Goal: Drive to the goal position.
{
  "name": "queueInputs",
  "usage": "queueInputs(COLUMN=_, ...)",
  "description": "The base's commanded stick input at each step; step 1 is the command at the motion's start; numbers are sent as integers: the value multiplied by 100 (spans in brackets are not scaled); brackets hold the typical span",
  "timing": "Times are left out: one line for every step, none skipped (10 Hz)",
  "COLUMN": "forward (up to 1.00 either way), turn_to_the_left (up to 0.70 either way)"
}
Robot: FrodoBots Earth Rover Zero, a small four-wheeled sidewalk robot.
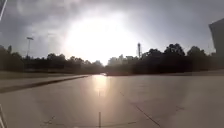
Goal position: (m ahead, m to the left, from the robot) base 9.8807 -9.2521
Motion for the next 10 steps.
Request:
queueInputs(forward=70, turn_to_the_left=0)
queueInputs(forward=70, turn_to_the_left=0)
queueInputs(forward=70, turn_to_the_left=0)
queueInputs(forward=70, turn_to_the_left=0)
queueInputs(forward=70, turn_to_the_left=0)
queueInputs(forward=70, turn_to_the_left=0)
queueInputs(forward=70, turn_to_the_left=0)
queueInputs(forward=70, turn_to_the_left=0)
queueInputs(forward=70, turn_to_the_left=0)
queueInputs(forward=70, turn_to_the_left=0)
